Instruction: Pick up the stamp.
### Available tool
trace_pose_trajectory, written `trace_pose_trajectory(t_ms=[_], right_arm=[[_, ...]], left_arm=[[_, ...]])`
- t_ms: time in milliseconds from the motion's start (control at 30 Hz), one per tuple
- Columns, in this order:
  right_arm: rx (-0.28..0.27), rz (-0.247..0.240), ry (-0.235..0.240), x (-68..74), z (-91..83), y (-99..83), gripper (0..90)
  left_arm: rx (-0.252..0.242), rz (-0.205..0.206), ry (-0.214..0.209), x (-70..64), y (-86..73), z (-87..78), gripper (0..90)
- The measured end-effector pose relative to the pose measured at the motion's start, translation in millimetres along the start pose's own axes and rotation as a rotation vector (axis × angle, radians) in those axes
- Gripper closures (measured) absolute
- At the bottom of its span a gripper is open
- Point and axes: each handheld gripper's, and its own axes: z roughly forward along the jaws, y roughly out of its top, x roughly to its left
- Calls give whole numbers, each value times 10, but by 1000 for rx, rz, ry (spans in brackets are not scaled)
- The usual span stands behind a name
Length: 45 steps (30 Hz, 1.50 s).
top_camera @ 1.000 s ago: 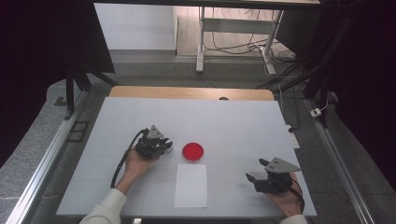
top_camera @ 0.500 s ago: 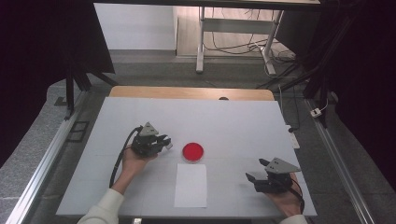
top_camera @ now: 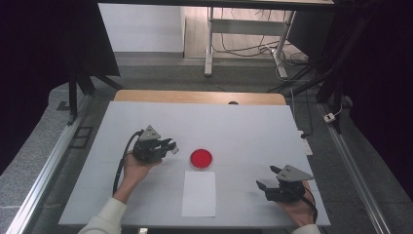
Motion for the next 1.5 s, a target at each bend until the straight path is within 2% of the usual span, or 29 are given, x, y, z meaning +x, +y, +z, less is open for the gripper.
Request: trace_pose_trajectory(t_ms=[367,767,1267,1500], right_arm=[[2,0,-2,8,4,0,236],[-2,0,-9,2,-10,-3,236],[-4,0,-9,6,-13,-2,236],[-3,-3,-8,7,-12,-2,236]], left_arm=[[-30,-5,-34,-41,45,-146,751],[-50,-7,-42,-71,55,-247,751],[-86,-32,-82,-87,87,-376,751],[-106,-29,-94,-125,121,-430,751]])
